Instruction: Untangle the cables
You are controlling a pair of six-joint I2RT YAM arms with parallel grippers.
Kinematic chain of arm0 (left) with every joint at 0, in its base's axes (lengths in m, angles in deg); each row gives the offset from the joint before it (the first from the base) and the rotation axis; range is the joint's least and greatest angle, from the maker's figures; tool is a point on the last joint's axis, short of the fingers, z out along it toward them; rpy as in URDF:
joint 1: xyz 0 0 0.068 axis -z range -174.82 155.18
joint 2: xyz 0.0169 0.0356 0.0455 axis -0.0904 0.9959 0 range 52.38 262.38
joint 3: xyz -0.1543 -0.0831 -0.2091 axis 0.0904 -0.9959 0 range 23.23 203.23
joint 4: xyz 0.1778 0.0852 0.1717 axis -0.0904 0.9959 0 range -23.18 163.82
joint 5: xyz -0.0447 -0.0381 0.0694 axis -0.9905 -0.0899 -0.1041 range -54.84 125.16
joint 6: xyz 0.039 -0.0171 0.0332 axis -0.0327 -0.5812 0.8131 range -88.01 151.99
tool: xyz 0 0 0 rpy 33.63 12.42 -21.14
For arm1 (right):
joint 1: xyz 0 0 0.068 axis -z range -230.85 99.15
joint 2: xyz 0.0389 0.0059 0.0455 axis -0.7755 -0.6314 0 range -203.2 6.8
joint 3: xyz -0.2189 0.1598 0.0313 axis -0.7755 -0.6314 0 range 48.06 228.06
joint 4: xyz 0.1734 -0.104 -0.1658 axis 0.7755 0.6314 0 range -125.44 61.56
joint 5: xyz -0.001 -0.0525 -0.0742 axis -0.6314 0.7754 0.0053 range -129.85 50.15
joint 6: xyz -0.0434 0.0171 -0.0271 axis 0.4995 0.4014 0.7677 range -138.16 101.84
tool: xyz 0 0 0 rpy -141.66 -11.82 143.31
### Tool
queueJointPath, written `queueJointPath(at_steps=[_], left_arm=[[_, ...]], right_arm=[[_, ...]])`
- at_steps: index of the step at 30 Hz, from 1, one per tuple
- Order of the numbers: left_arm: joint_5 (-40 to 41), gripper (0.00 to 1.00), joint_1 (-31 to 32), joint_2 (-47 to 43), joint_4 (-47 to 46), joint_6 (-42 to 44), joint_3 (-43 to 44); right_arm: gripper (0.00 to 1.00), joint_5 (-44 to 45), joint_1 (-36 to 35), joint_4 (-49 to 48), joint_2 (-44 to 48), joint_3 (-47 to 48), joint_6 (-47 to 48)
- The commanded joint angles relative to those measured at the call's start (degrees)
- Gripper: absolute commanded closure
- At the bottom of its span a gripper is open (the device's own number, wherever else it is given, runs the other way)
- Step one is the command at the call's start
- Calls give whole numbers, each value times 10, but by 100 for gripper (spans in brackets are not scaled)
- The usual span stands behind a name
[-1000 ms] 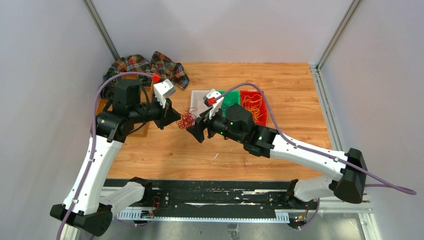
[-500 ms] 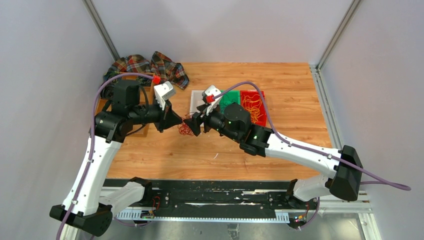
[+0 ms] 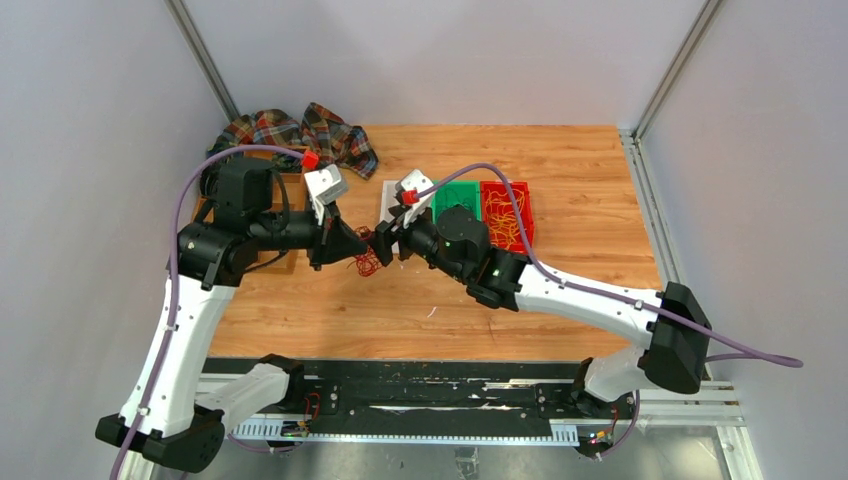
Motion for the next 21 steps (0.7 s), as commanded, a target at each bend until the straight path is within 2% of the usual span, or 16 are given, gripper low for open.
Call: queueJointPath(at_steps=[1,7,14,21], left_arm=[[-65,99,6,6,25,9,29],[-96,99,8,13,29,-1,53],[-90,100,8,28,44,18,98],[-43,100,8,38,64,63,138]], right_arm=[[27,18,-2,-101,-12,-14,14],[25,-3,-2,-225,-29,-72,-1],[26,-25,-1,-268,-40,-131,-56],[28,-6,-2,-292,-2,-203,-80]])
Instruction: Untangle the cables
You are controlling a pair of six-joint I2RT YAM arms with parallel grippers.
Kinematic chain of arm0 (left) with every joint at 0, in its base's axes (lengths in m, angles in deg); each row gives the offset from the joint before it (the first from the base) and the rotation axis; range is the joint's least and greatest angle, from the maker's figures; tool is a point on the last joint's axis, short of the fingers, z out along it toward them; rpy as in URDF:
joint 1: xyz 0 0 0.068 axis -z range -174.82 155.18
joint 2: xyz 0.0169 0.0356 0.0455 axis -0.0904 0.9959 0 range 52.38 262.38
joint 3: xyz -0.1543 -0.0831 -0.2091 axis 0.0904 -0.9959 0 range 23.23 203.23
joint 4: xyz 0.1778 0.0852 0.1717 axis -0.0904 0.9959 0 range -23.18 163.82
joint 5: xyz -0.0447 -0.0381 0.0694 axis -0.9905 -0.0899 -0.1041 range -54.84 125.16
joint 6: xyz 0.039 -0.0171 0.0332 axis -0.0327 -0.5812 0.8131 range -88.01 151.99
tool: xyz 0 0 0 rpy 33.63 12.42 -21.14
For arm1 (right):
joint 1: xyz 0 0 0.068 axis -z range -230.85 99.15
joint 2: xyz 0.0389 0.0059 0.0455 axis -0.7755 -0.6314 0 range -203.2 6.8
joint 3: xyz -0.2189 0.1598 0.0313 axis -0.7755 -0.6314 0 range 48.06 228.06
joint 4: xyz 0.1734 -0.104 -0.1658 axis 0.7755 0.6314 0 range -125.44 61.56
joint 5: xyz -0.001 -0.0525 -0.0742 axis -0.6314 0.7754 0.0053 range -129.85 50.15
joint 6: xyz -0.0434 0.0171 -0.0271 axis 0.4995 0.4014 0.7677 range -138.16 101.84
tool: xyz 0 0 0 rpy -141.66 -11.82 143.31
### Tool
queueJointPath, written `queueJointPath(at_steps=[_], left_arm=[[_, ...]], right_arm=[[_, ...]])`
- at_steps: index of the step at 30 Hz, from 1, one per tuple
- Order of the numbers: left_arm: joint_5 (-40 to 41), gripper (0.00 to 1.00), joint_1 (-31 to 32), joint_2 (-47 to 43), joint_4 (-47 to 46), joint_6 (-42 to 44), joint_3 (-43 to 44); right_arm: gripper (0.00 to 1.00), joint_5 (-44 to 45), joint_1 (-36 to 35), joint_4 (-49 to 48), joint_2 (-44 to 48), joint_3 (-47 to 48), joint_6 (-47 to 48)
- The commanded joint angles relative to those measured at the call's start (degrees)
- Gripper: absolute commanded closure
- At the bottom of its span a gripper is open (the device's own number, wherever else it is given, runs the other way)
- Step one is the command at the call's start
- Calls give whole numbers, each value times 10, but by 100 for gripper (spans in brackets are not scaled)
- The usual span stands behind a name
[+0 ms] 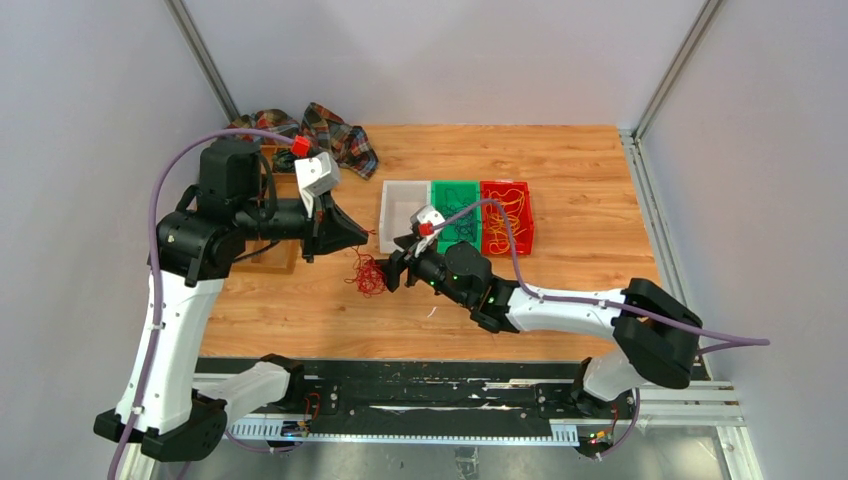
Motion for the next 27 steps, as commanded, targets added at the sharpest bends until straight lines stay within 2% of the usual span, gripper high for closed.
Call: queueJointPath(at_steps=[1,6,11,18,27], left_arm=[[28,100,5,1,16,36,26],[56,100,6,-2,23,63,40],[81,99,14,-9,29,87,25],[77,99,32,-7,39,92,29],[82,100,50,2,40,80,48]], right_arm=[[28,17,-2,-37,46,-32,-19],[27,33,-1,-12,107,-46,1],[25,13,0,38,151,-15,21],[24,-17,0,74,158,39,62],[24,-55,-1,62,128,72,62]])
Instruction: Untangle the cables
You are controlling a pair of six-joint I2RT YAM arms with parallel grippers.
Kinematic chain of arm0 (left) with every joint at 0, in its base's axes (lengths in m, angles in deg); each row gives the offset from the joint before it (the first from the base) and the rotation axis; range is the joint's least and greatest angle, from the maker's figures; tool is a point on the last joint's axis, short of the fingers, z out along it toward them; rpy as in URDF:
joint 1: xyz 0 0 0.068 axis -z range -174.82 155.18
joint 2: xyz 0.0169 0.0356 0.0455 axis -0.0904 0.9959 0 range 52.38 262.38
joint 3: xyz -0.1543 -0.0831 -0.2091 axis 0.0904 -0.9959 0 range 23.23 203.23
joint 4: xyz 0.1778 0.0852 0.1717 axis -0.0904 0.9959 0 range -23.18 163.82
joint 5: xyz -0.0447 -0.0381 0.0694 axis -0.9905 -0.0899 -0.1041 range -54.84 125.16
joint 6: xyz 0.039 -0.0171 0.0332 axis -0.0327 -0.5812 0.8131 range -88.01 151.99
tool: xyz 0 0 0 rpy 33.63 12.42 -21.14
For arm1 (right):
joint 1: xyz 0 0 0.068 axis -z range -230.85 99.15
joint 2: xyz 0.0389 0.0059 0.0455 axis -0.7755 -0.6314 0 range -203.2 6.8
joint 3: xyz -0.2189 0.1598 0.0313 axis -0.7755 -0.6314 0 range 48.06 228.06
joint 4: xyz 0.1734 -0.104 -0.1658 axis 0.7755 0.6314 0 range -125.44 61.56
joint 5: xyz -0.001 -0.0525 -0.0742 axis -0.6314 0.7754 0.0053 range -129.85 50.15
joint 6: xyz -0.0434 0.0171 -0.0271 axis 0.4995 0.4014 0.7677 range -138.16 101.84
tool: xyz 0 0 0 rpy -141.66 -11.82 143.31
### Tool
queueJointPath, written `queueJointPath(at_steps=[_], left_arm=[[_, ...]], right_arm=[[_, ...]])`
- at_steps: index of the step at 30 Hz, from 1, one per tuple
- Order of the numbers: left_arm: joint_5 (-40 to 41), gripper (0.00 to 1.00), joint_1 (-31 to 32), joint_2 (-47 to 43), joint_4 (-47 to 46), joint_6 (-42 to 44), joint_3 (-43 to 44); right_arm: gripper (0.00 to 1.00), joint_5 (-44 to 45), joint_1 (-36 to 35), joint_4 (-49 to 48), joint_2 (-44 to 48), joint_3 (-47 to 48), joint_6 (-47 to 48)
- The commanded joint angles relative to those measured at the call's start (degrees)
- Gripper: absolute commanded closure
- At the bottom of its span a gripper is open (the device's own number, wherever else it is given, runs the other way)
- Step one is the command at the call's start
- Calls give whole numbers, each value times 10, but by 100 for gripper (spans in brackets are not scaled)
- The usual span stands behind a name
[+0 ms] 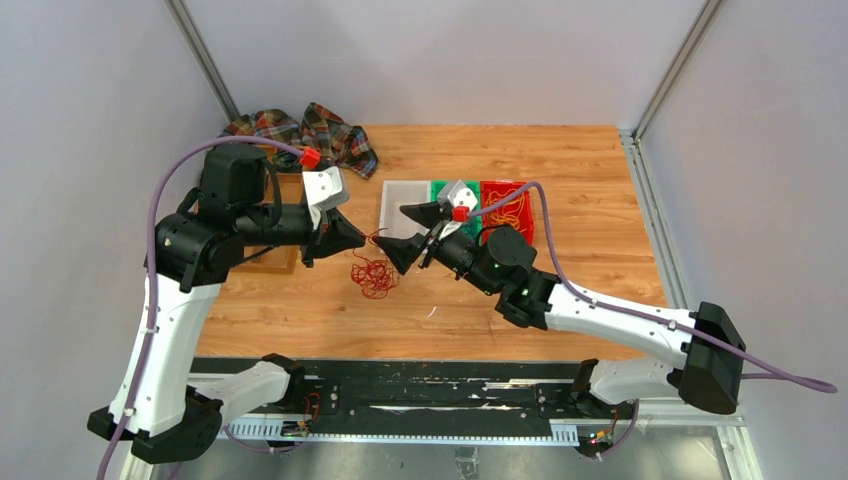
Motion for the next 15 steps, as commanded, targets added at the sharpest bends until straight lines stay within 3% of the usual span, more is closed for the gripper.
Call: queueJointPath(at_steps=[1,15], left_arm=[[0,100,11,3,3,-8,26],[-52,100,25,53,3,-45,105]], right_arm=[[24,-13,-1,-12,-20,26,8],[20,3,-2,-112,-136,32,-82]])
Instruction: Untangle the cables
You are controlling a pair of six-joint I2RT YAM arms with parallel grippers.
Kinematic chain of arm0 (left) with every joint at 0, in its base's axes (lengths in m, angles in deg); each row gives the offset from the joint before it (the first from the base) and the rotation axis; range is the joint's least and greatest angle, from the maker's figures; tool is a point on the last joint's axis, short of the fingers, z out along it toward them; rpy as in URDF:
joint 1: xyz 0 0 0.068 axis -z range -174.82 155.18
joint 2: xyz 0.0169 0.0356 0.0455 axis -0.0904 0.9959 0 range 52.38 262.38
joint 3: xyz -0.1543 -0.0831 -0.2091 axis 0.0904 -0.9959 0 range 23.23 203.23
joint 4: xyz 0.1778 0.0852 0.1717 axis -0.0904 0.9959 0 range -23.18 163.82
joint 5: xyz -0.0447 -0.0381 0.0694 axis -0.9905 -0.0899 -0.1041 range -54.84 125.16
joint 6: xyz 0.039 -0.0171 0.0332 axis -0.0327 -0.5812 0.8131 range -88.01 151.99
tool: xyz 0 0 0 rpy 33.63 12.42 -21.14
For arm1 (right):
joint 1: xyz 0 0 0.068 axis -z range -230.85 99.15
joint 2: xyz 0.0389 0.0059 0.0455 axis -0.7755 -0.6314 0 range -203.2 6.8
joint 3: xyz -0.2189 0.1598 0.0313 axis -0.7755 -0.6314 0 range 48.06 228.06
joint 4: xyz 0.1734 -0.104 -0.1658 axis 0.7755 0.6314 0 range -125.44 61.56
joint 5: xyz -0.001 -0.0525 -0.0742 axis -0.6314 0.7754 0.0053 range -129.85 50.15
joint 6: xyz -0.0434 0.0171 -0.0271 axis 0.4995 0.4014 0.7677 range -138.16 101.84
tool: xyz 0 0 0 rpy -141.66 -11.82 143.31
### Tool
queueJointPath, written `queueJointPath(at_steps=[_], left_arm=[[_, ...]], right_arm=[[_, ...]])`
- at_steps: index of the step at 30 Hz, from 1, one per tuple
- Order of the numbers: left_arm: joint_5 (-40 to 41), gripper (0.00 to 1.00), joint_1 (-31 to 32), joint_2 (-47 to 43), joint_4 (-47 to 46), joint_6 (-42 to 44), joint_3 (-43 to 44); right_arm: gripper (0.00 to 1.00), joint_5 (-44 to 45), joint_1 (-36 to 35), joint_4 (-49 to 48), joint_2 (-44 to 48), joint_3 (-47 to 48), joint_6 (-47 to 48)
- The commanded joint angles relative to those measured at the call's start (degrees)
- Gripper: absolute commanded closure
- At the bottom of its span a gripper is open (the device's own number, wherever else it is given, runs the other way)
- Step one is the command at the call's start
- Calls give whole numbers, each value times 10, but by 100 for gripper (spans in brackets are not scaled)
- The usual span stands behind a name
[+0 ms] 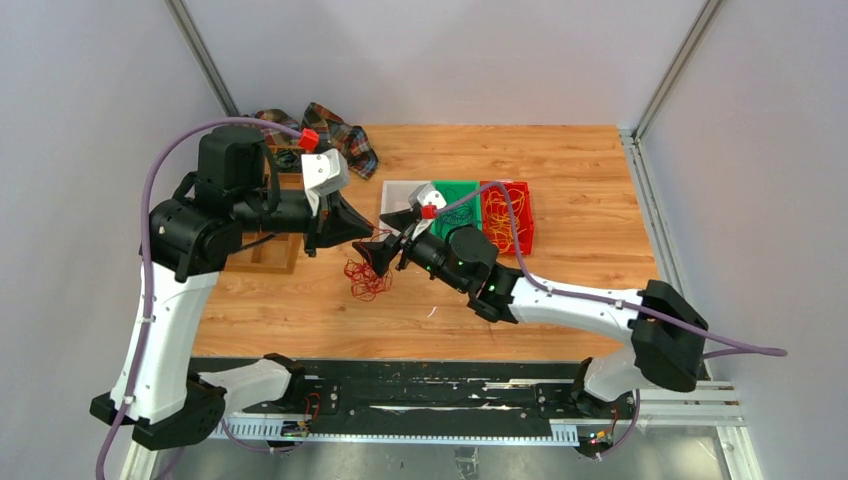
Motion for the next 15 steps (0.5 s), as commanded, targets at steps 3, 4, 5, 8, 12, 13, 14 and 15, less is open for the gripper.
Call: queueJointPath(at_steps=[3,4,5,8,12,13,14,15], left_arm=[[-34,100,6,29,-2,-21,45],[-38,100,6,33,-2,-25,52],[-42,99,6,36,-2,-28,56],[-49,99,7,42,-2,-34,72],[-56,99,8,44,-2,-44,91],[-56,100,8,44,-2,-46,98],[-57,100,8,44,-3,-47,104],[-56,100,8,44,-3,-48,110]], right_arm=[[21,26,-2,-57,-49,4,-54],[21,32,-2,-62,-56,-1,-54],[22,36,-2,-66,-61,-5,-54],[25,51,-1,-74,-77,-20,-54],[27,91,2,-76,-91,-46,-55],[27,103,4,-75,-93,-52,-55],[27,119,5,-71,-94,-58,-59],[27,128,8,-68,-95,-65,-63]])
